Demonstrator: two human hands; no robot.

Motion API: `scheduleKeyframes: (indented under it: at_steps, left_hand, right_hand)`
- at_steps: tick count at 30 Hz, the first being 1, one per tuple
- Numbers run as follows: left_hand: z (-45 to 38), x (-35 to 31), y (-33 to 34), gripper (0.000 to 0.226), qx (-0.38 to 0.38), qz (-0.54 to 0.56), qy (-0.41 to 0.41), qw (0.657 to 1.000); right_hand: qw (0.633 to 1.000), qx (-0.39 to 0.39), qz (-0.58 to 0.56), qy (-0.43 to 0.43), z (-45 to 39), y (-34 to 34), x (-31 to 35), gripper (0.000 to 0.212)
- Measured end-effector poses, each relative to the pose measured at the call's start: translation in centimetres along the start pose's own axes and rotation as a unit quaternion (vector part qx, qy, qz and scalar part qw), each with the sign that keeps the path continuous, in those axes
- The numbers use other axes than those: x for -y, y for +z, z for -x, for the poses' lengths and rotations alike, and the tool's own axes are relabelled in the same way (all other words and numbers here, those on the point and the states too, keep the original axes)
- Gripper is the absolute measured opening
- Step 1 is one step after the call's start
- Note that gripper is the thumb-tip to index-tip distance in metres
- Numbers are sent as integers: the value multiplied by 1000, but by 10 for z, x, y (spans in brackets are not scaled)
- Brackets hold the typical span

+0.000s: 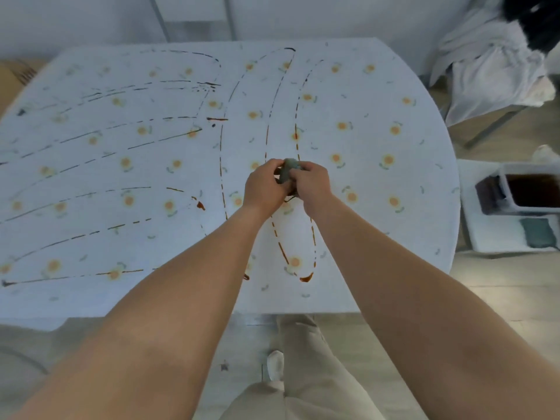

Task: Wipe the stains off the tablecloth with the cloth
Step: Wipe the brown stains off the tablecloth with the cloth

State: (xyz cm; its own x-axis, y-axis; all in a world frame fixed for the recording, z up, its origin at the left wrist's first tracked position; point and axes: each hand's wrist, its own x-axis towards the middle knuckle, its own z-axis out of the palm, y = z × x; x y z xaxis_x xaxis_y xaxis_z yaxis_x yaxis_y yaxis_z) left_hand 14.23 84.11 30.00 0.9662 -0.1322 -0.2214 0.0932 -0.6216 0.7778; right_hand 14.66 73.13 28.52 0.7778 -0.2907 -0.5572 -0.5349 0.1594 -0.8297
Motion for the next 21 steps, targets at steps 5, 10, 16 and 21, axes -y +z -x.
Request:
scheduleKeyframes:
  at_steps: [5, 10, 16, 21]
  left_hand:
    - [-81, 1, -24, 64, -19, -81, -18, 996]
    - [-172, -3, -41, 76, 7, -135, -61, 989]
    - [-266, 10, -39, 91, 51, -207, -69, 975]
    - [-337, 10, -45, 118, 93, -254, -57, 961]
  right_hand:
    - [1000, -17, -8, 9, -76, 18, 49, 31]
    - [999, -27, 24, 5, -145, 38, 102, 30]
    - [998, -40, 43, -4, -221, 56, 143, 37]
    - [988, -95, 118, -40, -297, 57, 173, 38]
